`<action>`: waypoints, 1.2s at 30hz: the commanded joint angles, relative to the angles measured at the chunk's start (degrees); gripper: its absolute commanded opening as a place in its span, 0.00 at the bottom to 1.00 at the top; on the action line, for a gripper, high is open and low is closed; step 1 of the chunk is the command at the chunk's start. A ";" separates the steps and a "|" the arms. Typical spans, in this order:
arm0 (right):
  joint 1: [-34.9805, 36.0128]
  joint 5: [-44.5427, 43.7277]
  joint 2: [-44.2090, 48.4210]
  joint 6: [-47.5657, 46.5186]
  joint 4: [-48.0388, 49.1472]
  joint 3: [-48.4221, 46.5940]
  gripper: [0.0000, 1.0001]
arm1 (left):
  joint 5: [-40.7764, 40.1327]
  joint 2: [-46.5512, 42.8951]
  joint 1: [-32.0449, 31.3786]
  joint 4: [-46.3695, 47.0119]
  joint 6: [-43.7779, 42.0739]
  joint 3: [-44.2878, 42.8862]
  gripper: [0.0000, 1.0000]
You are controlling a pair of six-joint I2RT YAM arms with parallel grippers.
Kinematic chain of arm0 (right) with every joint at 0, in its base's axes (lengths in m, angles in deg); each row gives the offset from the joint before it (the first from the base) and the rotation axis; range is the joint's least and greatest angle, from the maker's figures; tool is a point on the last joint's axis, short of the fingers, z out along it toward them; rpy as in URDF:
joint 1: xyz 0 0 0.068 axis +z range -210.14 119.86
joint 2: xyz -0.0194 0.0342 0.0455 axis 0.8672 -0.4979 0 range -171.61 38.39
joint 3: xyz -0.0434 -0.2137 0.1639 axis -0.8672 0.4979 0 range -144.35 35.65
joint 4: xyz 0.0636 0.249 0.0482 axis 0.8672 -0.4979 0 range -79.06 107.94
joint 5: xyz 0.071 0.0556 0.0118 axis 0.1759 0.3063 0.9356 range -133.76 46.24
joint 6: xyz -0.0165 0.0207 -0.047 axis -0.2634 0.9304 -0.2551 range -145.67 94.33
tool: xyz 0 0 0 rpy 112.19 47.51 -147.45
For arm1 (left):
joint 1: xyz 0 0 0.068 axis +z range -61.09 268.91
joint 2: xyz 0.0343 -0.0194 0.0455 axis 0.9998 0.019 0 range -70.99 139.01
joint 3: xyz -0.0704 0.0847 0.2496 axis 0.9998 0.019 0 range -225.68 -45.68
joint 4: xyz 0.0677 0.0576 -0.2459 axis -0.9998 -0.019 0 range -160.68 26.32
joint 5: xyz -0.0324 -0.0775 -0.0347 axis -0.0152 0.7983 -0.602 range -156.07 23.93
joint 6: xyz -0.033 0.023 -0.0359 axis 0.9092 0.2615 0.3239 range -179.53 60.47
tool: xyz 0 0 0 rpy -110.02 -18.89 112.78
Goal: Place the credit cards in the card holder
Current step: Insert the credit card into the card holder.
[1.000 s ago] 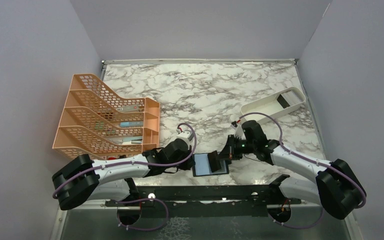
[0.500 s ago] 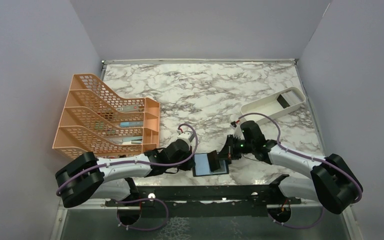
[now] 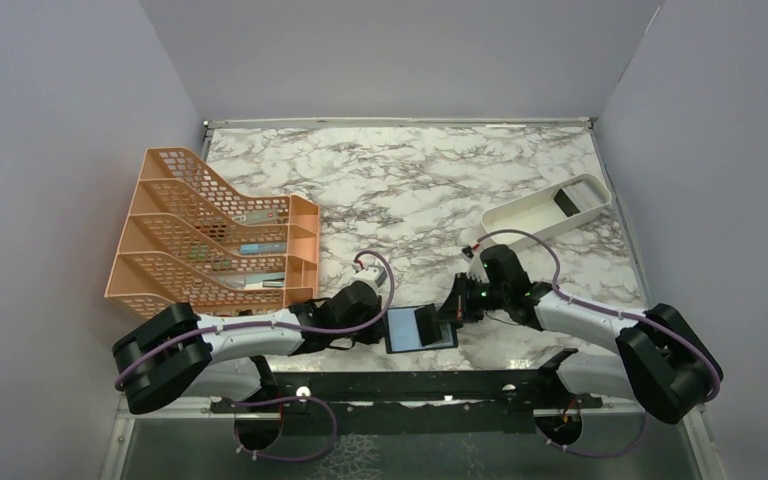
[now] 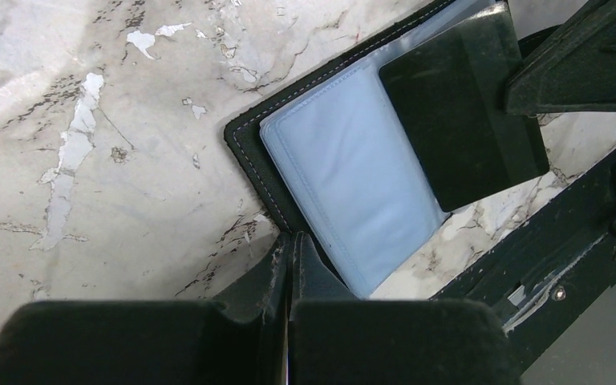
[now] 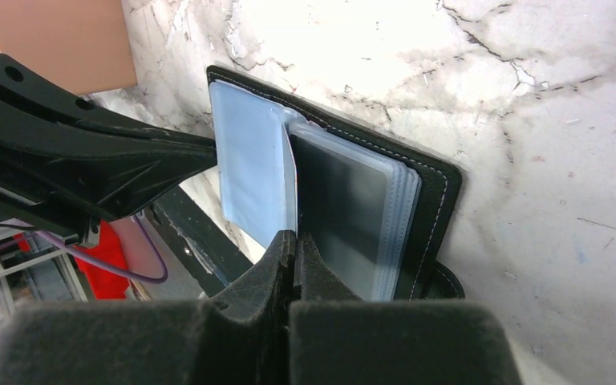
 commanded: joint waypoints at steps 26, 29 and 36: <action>0.25 0.51 -3.61 3.54 11.11 4.92 0.01 | 0.38 0.49 0.25 1.29 0.59 1.12 0.00; 0.25 1.51 -5.18 4.07 13.28 5.23 0.01 | 0.42 0.41 0.21 1.37 0.55 1.12 0.00; 0.25 1.51 -6.24 3.99 14.45 4.86 0.01 | 0.63 -0.07 0.20 1.45 0.81 1.28 0.00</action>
